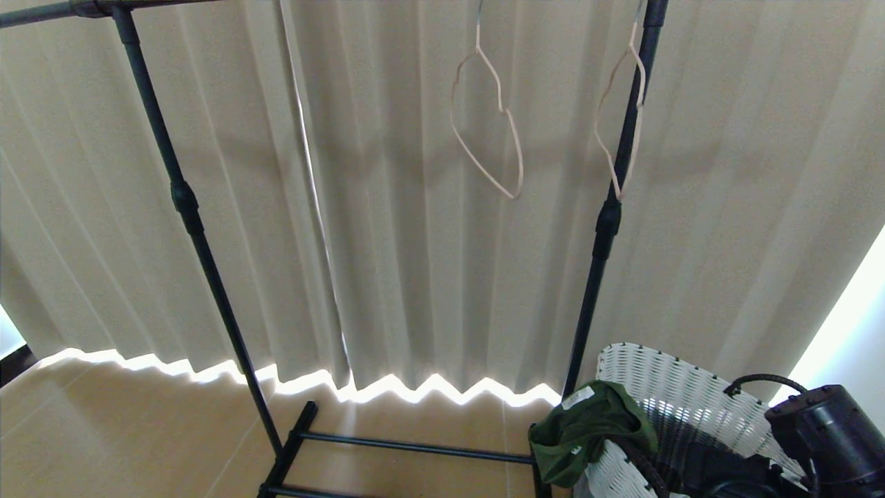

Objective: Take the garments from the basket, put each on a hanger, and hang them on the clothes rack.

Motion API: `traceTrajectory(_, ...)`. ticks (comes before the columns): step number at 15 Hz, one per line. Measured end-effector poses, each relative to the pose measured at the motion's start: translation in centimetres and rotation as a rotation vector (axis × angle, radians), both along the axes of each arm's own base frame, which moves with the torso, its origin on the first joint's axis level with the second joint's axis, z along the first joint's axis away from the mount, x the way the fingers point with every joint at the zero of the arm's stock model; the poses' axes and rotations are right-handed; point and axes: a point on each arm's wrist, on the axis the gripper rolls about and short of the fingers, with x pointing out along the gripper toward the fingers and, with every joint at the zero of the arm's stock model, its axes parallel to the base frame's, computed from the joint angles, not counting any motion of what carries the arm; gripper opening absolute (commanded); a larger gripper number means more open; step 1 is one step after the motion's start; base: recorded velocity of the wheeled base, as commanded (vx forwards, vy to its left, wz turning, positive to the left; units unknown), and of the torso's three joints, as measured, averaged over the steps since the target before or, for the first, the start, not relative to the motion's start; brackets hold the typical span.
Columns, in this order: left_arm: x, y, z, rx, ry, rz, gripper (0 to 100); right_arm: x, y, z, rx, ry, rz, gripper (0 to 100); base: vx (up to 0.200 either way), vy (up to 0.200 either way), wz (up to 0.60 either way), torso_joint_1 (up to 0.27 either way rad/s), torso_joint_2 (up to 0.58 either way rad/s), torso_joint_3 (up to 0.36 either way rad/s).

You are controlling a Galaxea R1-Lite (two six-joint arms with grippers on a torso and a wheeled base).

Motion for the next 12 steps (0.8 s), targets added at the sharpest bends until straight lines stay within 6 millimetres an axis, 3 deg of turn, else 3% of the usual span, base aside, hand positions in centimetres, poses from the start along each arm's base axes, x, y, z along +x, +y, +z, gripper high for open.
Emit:
traceTrajectory(6, 0.0, 0.0, 0.0, -0.004, 0.001, 0.003, 100, 2.5, 2.5, -0.8, 0.011, 0.043, -0.123, 100, 0.000, 0.000, 0.00, 0.000, 0.00, 0.000)
traceTrajectory(12, 0.0, 0.0, 0.0, -0.021, 0.005, 0.003, 100, 3.6, 3.9, -2.8, -0.151, 0.052, -0.173, 100, 0.000, 0.000, 0.00, 0.000, 0.00, 0.000)
